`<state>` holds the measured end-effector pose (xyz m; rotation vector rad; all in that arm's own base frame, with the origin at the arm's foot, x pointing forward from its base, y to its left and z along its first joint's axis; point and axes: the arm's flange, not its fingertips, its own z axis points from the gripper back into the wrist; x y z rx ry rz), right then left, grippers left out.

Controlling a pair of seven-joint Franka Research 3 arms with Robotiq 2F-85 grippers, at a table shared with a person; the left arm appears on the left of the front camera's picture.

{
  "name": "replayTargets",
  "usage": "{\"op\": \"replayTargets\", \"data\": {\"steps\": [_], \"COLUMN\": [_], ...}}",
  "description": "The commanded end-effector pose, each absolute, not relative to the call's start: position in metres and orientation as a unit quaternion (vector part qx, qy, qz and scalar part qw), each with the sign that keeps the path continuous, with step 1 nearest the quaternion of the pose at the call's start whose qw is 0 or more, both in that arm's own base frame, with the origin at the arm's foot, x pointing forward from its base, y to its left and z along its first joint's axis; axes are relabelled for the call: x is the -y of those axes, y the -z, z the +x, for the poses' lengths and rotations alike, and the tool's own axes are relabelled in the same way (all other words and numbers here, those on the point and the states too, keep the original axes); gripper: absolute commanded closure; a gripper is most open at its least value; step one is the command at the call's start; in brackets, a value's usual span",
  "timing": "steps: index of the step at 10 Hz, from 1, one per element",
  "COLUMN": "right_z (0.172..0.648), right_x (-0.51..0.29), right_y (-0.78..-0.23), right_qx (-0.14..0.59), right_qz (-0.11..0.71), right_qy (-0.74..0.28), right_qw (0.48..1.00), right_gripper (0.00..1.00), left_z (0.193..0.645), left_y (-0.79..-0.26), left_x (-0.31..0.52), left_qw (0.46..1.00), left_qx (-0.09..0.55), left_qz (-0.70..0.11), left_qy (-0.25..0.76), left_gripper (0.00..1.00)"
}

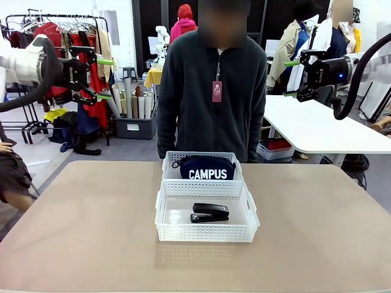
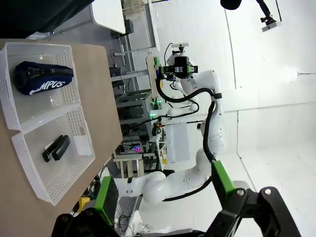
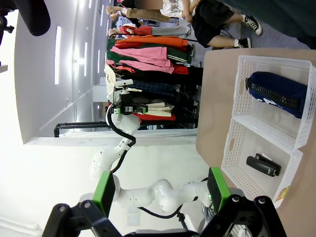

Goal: Distribute items into two baskets.
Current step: Place the picked Stapler into the Organizing basket as instructed by the person.

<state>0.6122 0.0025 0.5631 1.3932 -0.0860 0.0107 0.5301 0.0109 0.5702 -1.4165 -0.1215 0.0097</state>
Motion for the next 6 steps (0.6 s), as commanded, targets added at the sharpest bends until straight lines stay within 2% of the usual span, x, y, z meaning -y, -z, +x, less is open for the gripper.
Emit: {"op": "replayTargets", "data": {"steps": [1, 6], "right_z": [0.6114, 0.6114], "right_x": [-0.0032, -0.0032], "right_y": [-0.5664, -0.5664], "right_qx": [0.039, 0.039], "right_qz": [0.642, 0.642], "right_qy": [-0.006, -0.006], "right_qw": [0.766, 0.766], "right_gripper": [0.00, 0.00], "left_z": [0.5294, 0.5294], "left_y": [-0.5729, -0.5729], "left_x": [-0.0114, -0.0114], "left_qw": [0.757, 0.757], "left_qx": [0.055, 0.055], "left_qz": [-0.651, -0.651], "left_qy": [-0.009, -0.009], "left_gripper": [0.00, 0.00]}}
